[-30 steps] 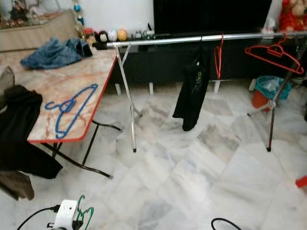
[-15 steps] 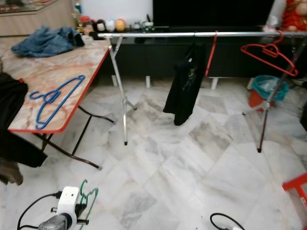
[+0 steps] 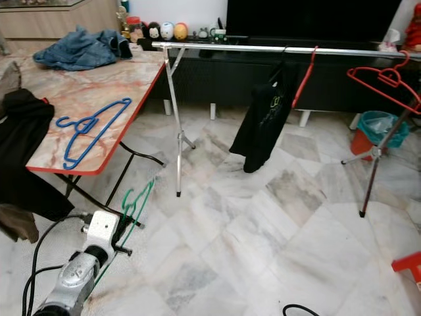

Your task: Hang hanger

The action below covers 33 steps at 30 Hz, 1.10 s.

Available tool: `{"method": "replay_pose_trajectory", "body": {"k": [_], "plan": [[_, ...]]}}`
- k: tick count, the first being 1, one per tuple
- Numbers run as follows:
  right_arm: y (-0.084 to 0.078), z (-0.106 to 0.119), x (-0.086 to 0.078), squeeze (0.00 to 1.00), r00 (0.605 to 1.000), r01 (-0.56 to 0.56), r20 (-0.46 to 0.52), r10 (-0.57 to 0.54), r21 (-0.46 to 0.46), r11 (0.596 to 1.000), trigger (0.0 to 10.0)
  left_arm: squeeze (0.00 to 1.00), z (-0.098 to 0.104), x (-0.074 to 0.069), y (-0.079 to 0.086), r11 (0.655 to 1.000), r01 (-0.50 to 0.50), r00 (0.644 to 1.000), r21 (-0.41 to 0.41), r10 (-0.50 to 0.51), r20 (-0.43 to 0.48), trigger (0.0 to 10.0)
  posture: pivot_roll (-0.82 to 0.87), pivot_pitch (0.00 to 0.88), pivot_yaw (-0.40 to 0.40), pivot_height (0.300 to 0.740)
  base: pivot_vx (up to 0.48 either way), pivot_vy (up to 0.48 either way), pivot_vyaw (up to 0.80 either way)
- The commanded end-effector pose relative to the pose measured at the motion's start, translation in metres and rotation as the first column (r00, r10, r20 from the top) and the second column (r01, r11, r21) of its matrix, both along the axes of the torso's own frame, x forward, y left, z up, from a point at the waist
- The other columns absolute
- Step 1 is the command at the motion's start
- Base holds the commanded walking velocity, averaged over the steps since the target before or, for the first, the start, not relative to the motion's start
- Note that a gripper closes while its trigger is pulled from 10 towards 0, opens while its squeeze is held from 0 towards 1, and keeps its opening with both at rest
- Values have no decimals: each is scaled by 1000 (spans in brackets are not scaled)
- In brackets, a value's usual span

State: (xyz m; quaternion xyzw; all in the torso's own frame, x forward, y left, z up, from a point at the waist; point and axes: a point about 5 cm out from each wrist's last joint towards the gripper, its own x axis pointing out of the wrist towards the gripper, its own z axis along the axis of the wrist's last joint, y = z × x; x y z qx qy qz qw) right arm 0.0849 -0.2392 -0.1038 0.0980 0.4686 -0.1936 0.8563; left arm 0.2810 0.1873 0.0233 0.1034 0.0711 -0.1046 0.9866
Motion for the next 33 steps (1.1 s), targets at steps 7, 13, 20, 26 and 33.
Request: {"method": "replay_pose_trajectory", "body": {"k": [7,13,20,26,33], "plan": [[3,0,-4,0,999,25,26,-25,5,1000,10000,0,28,17,-12,999,-3,991,-52,10,135,10000,52,0,8,740,36,0,0],[2,0,-5,0,999,18,28,-18,3,1000,10000,0,33,20,-19,998,13,988,-65,-3,154,10000,45,0,9,740,281,0,0],[4,0,-6,0,998,31,48,-32,21,999,10000,0,34,18,-15,998,4,989,-68,6,150,10000,41,0,20,740,325,0,0],[5,-1,-8,0,999,24,41,-25,21,999,10000,0,38,22,-14,998,6,988,-68,5,157,10000,46,0,24,740,349,0,-454],[6,-1,-8,0,999,16,38,-17,20,1000,10000,0,39,23,-16,997,15,988,-72,-4,152,10000,48,0,22,740,358,0,0]]}}
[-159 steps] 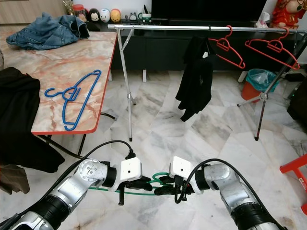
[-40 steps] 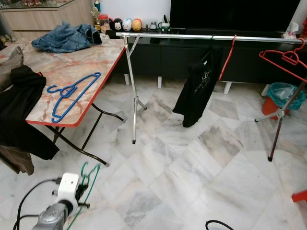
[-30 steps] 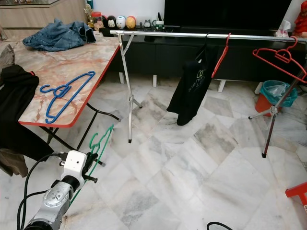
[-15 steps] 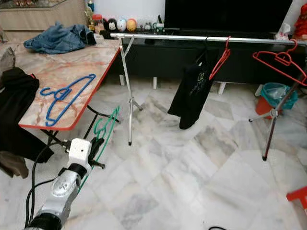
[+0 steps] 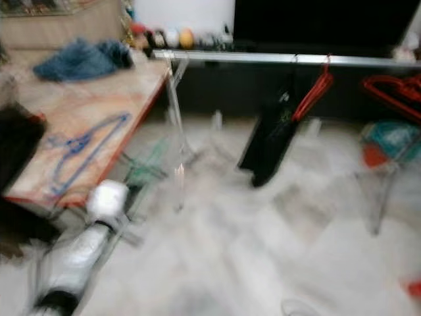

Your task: Hang hanger

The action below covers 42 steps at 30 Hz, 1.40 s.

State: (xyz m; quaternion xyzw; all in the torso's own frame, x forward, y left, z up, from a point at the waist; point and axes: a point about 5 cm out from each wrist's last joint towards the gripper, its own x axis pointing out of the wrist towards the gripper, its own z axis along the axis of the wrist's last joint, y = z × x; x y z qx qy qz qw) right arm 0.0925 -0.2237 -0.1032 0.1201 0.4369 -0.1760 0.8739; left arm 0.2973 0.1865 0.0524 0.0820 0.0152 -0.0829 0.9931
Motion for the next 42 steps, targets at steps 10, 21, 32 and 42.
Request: {"method": "replay_pose_trajectory", "body": {"k": [10,21,32,42], "plan": [[-8,-2,-14,0,999,16,-39,-17,-12,1000,10000,0,11,9,-16,998,55,998,-23,-54,44,10000,55,0,22,740,359,0,0],[-7,-2,-14,0,999,25,-38,-25,-21,999,10000,0,13,11,-19,997,74,996,-25,-73,44,10000,49,0,26,740,363,0,-291],[-7,-1,-12,0,999,-11,-37,10,-34,999,10000,0,16,16,-23,996,81,996,-40,-79,45,10000,46,0,23,740,371,0,0],[-8,-1,-10,0,999,-18,-34,17,-28,999,10000,0,17,18,-21,997,63,997,-47,-61,46,10000,46,0,20,740,373,0,467]]}}
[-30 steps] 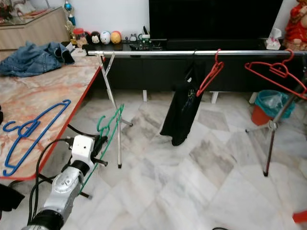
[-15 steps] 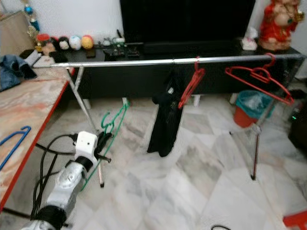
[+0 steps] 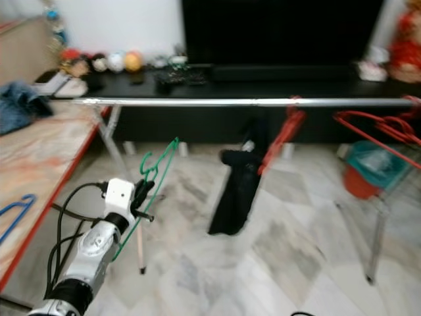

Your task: Hang hanger

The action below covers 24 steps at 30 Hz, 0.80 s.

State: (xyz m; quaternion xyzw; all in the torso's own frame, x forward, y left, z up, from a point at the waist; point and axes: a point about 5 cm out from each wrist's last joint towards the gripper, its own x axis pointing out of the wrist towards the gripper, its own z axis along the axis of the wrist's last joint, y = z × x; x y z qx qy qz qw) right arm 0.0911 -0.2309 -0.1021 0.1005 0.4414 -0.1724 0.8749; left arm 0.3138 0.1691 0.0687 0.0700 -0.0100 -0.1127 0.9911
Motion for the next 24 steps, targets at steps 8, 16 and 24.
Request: {"method": "replay_pose_trajectory", "body": {"k": [8,16,24], "plan": [[-2,-1,-7,0,1000,6,-20,-6,9,1000,10000,0,0,4,-3,999,-25,1000,-36,25,-16,10000,41,0,18,740,380,0,0],[-4,-1,-8,0,1000,9,-23,-8,14,1000,10000,0,-1,3,-1,998,-40,999,-44,39,-22,10000,43,0,5,740,382,0,0],[-5,-1,-7,0,1000,1,-25,-1,21,1000,10000,0,0,5,-5,999,-21,999,-50,20,-31,10000,41,0,7,740,380,0,0]]}}
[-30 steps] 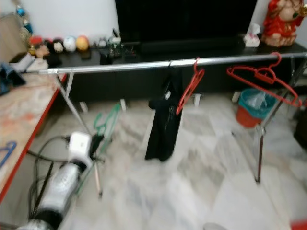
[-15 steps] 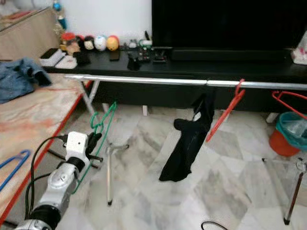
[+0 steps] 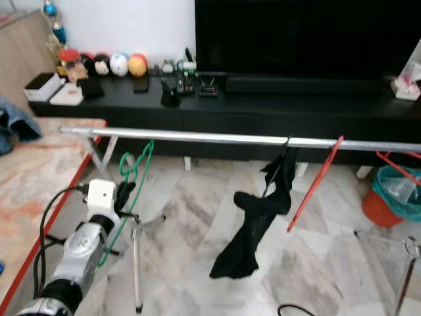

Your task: Hang hanger

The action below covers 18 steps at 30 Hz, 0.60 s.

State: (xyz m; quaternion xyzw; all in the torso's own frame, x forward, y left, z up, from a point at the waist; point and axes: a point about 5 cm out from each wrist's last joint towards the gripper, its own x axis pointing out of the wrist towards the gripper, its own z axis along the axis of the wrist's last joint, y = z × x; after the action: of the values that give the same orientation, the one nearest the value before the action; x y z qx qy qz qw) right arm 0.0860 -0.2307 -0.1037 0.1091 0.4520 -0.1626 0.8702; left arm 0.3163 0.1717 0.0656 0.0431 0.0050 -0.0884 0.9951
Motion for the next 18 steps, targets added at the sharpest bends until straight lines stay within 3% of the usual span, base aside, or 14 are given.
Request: {"method": "replay_pose_trajectory", "body": {"k": [1,12,18], "plan": [[-5,0,-2,0,1000,11,-8,-11,-7,1000,10000,0,3,3,-8,999,32,999,0,-32,1,10000,40,0,7,740,382,0,0],[-4,0,0,0,1000,14,-5,-14,1,1000,10000,0,2,5,-15,997,76,997,-19,-76,-25,10000,43,0,11,740,371,0,0],[-3,0,0,0,1000,9,-5,-9,7,1000,10000,0,-8,0,-26,982,189,976,-29,-191,-103,10000,46,0,14,740,0,0,0]]}}
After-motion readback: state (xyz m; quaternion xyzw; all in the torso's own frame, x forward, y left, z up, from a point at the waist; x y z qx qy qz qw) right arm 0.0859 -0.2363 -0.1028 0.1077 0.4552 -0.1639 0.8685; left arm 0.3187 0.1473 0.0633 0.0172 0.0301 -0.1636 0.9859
